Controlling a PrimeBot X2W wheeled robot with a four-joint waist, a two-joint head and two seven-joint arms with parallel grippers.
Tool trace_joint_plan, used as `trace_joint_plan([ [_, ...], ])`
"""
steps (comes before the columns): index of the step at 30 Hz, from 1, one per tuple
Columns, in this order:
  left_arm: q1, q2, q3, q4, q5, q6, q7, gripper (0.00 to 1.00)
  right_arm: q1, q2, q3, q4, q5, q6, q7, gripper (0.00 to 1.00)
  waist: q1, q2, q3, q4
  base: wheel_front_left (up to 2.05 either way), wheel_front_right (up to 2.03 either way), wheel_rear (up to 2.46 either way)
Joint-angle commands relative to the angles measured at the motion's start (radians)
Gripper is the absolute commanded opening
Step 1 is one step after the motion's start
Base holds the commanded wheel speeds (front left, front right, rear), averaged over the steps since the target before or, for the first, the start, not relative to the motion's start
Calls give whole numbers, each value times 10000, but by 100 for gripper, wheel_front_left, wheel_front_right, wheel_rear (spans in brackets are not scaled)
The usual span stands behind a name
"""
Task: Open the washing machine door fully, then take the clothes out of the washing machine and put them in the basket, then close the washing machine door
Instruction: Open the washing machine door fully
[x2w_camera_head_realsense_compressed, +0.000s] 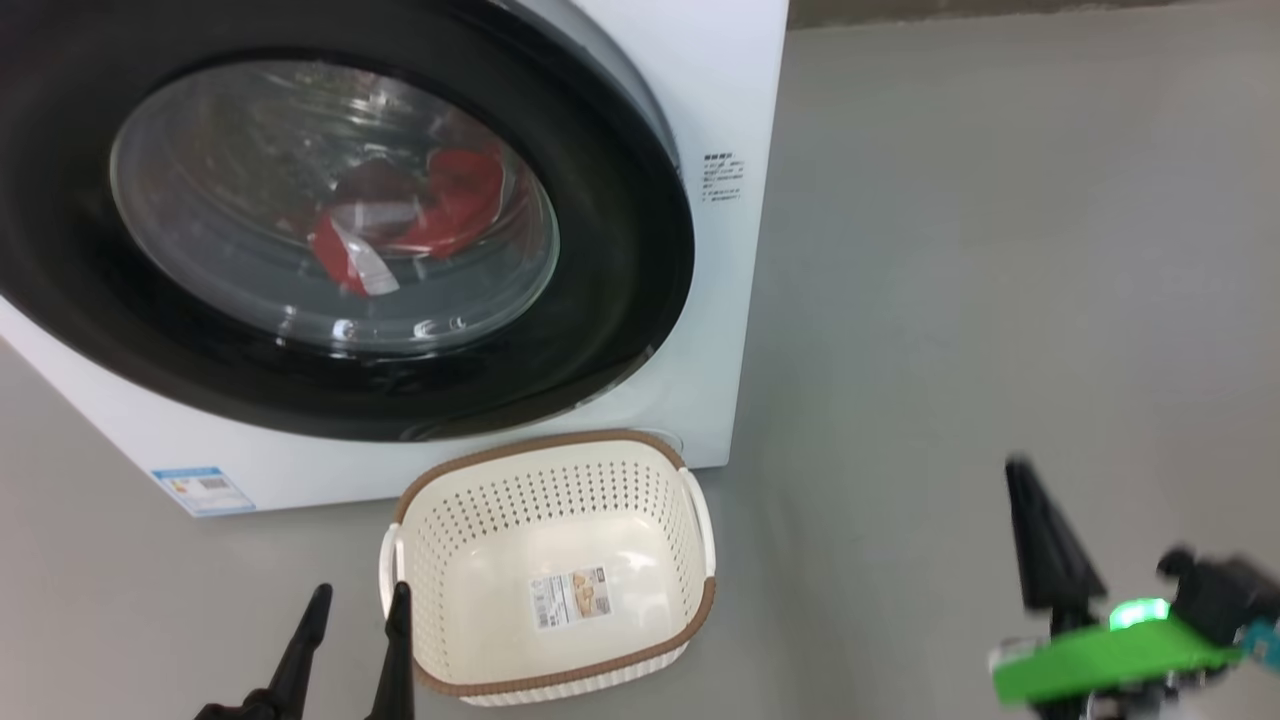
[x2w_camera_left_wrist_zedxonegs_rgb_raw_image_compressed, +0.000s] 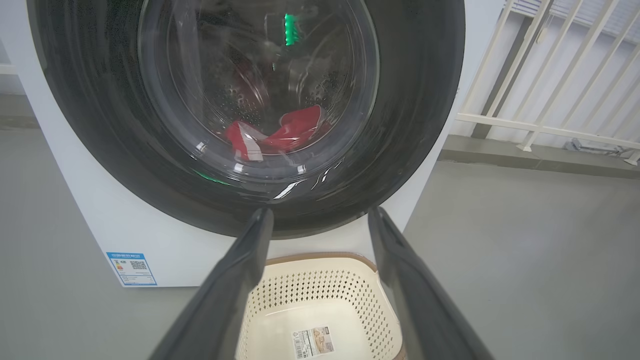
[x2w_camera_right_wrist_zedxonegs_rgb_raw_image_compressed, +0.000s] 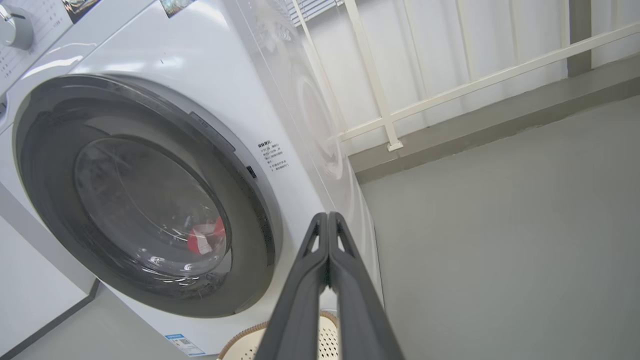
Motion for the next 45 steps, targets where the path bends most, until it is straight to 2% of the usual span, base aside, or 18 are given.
trace_joint_plan([
  [1,-343,76,250,-287,-67,-30,-122,100,-860,-57,287,-371,377,-7,-93,0,0,-1,171,97,0,0,0],
  [11,-1023,76,-241,-361,-264,-62,-122,100,-3871,-206,607,-388,2045,-7,-93,0,0,-1,1169,785,0,0,0],
  [21,-1684,76,-575,-353,-511,-32,-122,100,-6255,-1404,1781,311,3958,-7,-93,0,0,-1,2174,1548,0,0,0],
  [24,-1866,76,-695,-317,-606,-31,-122,100,-6889,-1994,2461,670,5047,-7,18,0,0,-1,2451,1751,0,0,0],
  [29,-2126,76,-837,-261,-735,-15,-122,100,-7752,-2827,3345,871,6866,-7,692,0,0,-1,2816,1996,0,0,0],
  [35,-2294,76,-969,-212,-815,10,-122,100,-8346,-3414,3978,748,9052,-7,2284,0,0,-1,3096,2105,0,0,0],
  [39,-2433,76,-1109,-201,-895,28,-122,100,-8691,-3573,3910,729,10232,-7,3373,0,0,-1,3287,2146,0,0,0],
  [45,-2567,76,-1281,-180,-986,17,-122,100,-9202,-3651,3533,1148,11233,-7,4768,0,0,-1,3508,2227,0,0,0],
])
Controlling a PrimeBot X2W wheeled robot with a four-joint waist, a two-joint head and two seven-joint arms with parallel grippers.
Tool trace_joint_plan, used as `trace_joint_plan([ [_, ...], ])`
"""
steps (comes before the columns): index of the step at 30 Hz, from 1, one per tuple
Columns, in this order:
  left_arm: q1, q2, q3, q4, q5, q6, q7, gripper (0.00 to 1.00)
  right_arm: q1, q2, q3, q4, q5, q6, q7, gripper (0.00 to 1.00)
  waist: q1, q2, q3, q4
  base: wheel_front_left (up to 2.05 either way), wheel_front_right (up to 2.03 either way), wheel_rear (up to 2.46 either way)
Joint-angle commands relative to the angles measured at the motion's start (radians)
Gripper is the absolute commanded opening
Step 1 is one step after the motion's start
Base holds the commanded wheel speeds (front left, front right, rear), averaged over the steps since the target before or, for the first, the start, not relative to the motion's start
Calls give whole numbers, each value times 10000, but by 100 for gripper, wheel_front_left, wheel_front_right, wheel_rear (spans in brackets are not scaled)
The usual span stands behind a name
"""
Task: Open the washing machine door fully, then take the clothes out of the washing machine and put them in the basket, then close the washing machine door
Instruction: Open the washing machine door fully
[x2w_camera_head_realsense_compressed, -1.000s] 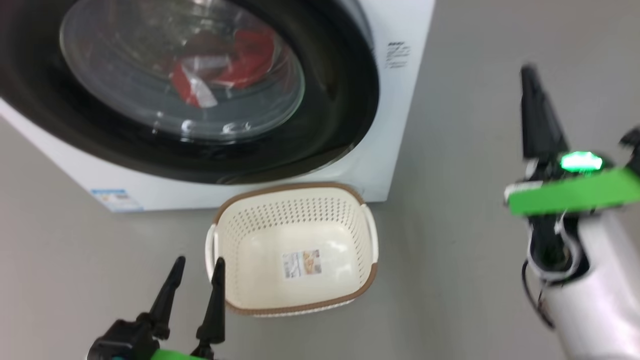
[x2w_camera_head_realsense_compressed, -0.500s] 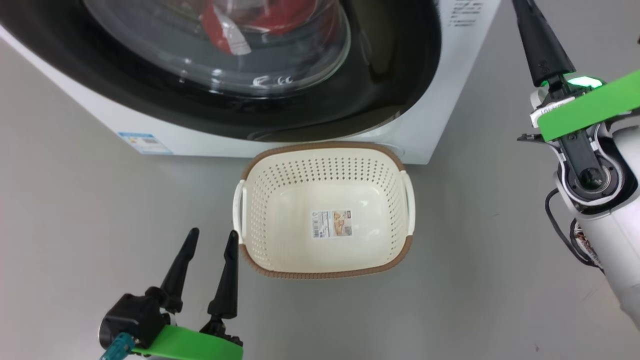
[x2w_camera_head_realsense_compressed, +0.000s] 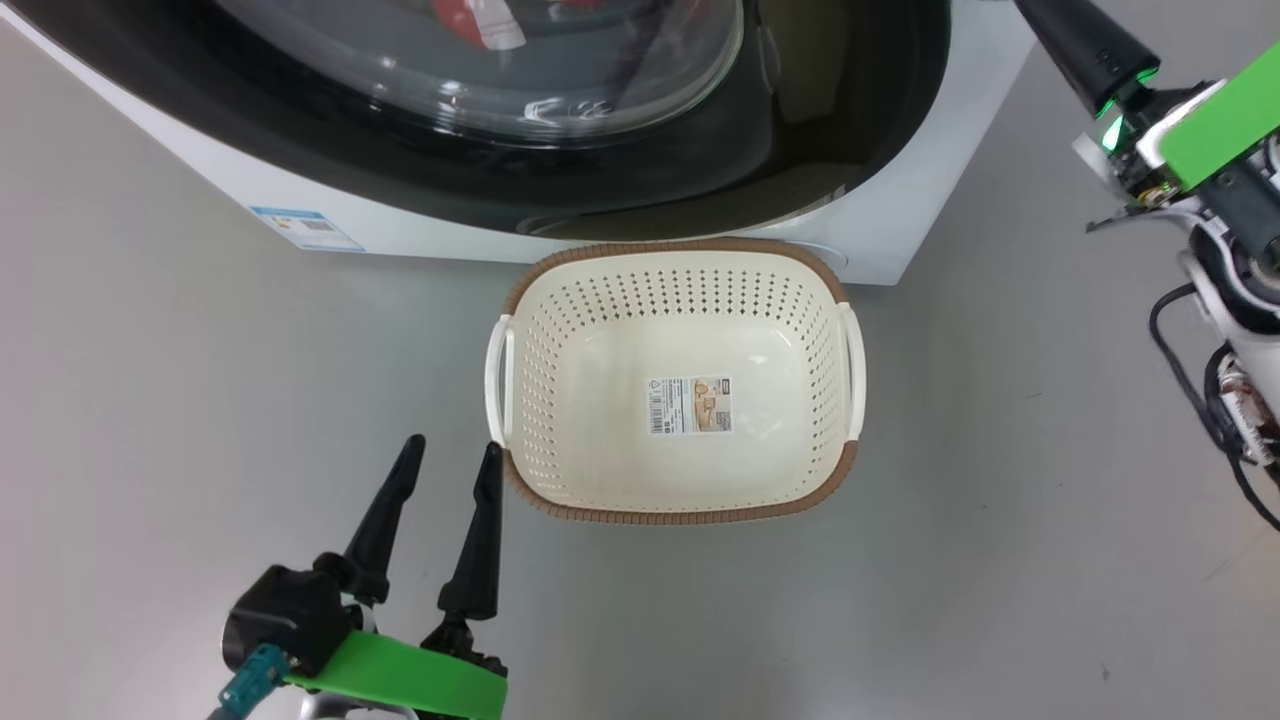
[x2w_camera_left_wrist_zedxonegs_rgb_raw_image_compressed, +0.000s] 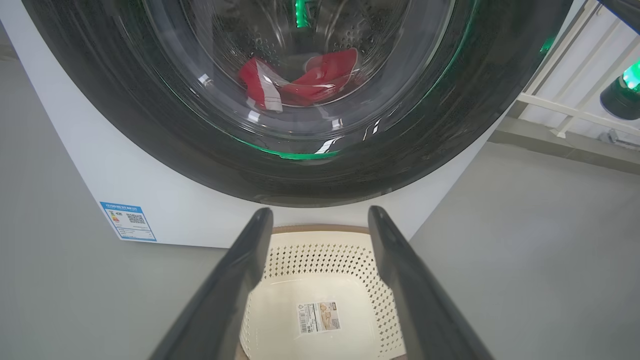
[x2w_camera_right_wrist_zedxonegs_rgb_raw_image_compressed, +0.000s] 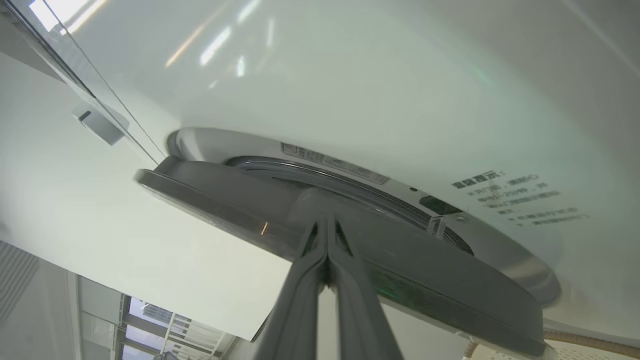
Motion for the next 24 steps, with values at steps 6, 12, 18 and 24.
trace_joint_plan([
  [6,-346,99,126,-134,-184,4,-122,100,-582,54,-254,482,752,-6,1534,0,0,0,292,144,0,0,0],
  [12,-494,99,-104,-110,-326,29,-122,100,-1227,266,-513,1182,927,-6,2507,0,0,0,503,308,0,0,0],
  [18,-554,99,-187,-102,-418,72,-122,100,-1441,442,-557,1470,750,-6,2981,0,0,0,569,422,0,0,0],
  [24,-538,99,-245,-79,-486,115,-122,100,-1337,608,-601,1561,631,-6,3278,0,0,0,411,451,0,0,0],
])
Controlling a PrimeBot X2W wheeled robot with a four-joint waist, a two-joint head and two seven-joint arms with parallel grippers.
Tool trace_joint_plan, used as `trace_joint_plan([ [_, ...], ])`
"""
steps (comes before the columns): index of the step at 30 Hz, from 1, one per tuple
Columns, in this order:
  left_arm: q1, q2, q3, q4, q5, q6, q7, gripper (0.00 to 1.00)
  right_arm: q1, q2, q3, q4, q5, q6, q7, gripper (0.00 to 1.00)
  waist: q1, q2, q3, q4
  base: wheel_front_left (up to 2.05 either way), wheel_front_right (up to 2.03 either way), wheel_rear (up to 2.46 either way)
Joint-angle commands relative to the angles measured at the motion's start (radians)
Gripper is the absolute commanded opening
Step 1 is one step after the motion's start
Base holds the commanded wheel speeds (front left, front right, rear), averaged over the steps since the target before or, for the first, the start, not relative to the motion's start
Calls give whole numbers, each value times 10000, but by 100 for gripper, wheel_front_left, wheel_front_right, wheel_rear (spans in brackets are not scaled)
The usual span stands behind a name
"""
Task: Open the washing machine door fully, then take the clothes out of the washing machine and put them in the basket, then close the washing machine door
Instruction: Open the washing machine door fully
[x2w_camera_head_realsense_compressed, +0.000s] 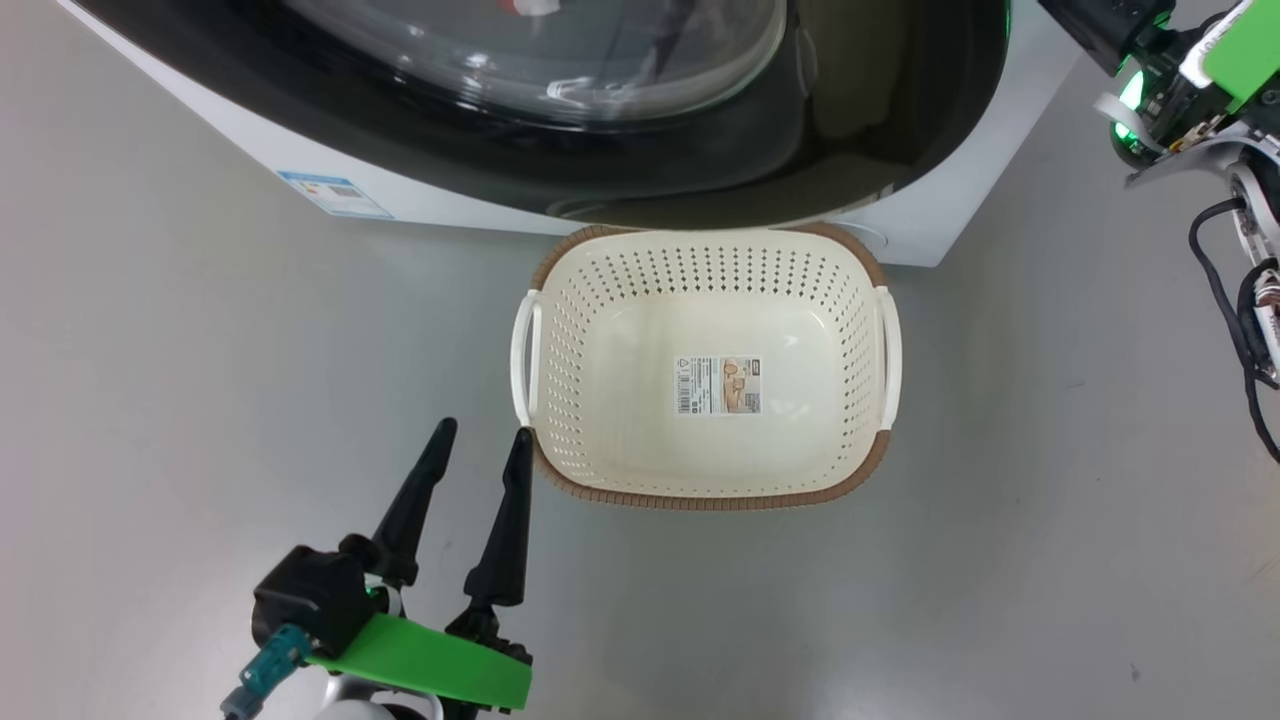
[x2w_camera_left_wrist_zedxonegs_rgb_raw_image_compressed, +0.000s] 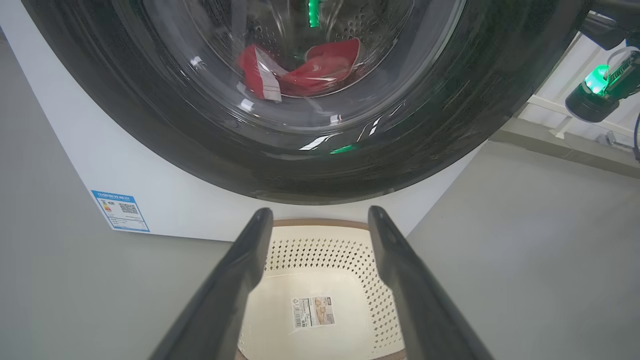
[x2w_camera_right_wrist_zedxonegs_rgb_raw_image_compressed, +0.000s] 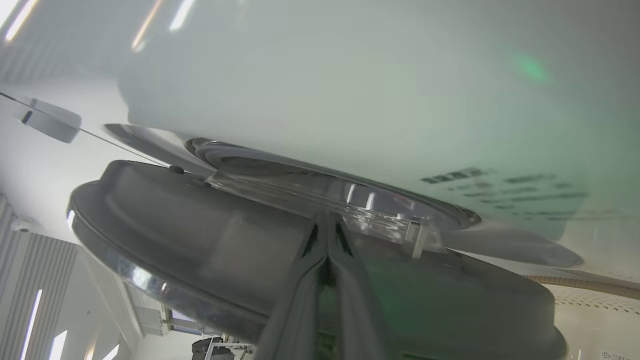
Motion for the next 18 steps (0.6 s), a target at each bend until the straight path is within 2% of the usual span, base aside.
trace_joint_plan([
  [1,-136,108,277,-165,-70,75,-122,100,-42,314,51,-268,-8,12,194,0,0,-1,-89,-1,0,0,0],
  [18,220,108,375,-105,-55,123,-122,100,1057,791,-62,-511,-377,12,1091,0,0,-1,-1002,-89,0,0,0],
])
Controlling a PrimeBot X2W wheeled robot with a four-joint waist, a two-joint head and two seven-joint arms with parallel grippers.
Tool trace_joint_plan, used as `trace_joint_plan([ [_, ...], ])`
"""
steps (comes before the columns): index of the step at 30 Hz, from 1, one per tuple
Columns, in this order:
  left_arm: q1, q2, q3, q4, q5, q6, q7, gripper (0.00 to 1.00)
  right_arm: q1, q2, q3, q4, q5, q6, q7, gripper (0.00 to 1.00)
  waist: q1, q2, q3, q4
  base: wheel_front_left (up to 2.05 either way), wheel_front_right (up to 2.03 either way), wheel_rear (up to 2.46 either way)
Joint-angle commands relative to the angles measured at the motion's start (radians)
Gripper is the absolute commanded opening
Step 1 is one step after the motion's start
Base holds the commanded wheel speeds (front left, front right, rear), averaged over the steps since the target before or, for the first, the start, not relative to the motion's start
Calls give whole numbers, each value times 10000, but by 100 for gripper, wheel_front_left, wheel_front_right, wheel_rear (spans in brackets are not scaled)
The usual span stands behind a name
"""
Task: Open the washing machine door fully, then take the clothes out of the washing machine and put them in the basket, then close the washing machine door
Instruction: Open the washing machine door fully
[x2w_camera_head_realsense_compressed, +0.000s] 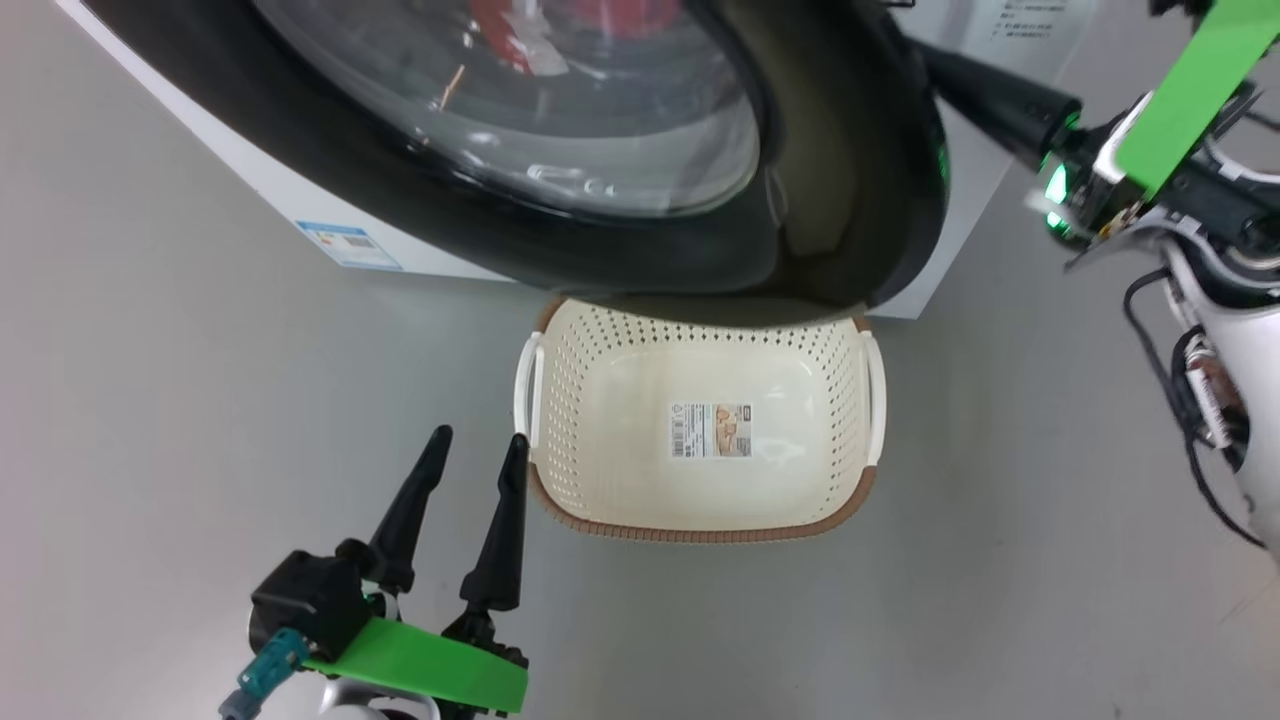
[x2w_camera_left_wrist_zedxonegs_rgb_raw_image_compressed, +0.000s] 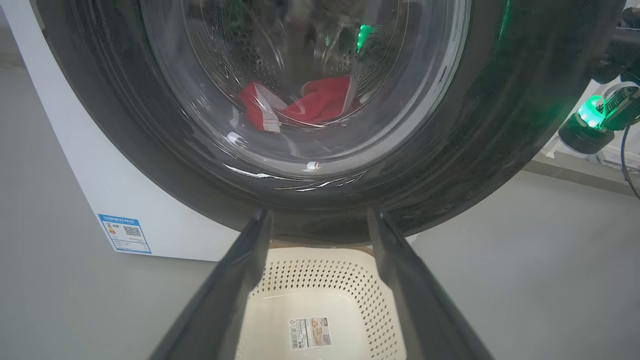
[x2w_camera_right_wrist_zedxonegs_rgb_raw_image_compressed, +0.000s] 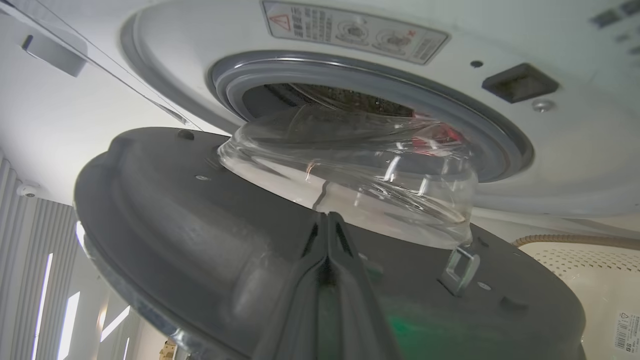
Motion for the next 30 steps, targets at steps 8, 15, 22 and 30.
trace_joint_plan([
  [8,391,106,507,-226,49,72,-122,100,976,600,23,-781,-255,77,462,0,0,0,-499,-160,0,0,0],
  [15,551,106,620,-247,162,61,-122,100,1746,929,152,-1030,-348,77,876,0,0,0,-813,-289,0,0,0],
  [22,660,106,692,-260,211,57,-122,100,2135,1186,164,-1213,-329,77,1247,0,0,0,-969,-356,0,0,0],
  [30,711,106,758,-309,159,18,-122,100,2243,1389,-131,-1217,-766,77,880,0,0,0,-1088,-359,0,0,0],
])
